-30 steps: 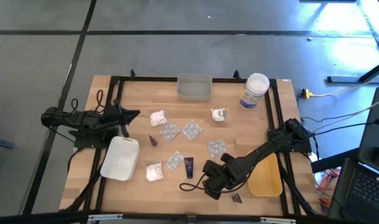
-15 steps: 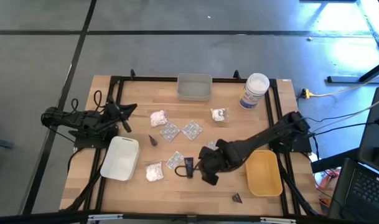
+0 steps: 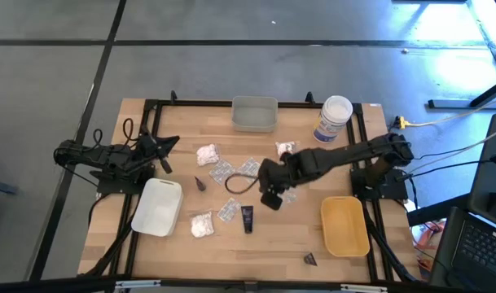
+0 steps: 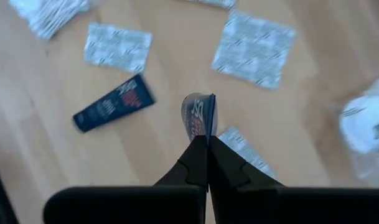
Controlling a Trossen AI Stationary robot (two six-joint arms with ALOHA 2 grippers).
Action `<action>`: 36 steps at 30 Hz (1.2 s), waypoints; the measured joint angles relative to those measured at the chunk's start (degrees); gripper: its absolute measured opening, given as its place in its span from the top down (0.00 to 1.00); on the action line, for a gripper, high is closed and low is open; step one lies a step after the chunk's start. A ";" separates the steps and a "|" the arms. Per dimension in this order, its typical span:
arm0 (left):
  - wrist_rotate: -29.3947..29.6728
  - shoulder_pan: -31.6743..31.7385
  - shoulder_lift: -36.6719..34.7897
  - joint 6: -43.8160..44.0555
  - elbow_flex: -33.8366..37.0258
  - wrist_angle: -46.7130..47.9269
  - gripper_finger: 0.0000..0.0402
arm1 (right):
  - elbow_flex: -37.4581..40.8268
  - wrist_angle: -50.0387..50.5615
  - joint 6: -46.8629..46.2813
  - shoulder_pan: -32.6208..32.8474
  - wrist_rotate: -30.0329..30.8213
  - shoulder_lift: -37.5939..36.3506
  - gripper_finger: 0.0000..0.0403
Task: Pick & Place Travel size toiletries
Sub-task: Put the shave cream into the gray bin
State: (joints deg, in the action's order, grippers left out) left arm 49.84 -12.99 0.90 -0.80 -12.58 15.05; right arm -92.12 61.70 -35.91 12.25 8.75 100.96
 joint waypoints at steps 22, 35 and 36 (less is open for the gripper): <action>0.00 -0.02 -0.01 0.00 0.02 0.15 0.97 | -0.07 -6.87 16.94 -25.65 -1.02 -1.76 0.99; 0.00 -0.01 0.01 0.00 0.00 0.15 0.97 | -1.33 -10.10 21.83 -37.50 -3.49 -1.36 1.00; 0.00 0.00 0.00 0.00 0.02 0.15 0.97 | -2.03 -10.16 21.88 -37.88 -3.49 -1.16 1.00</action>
State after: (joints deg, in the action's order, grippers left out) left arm 49.84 -12.99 0.90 -0.80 -12.56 15.20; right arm -94.15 51.54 -14.03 -25.63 5.26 99.80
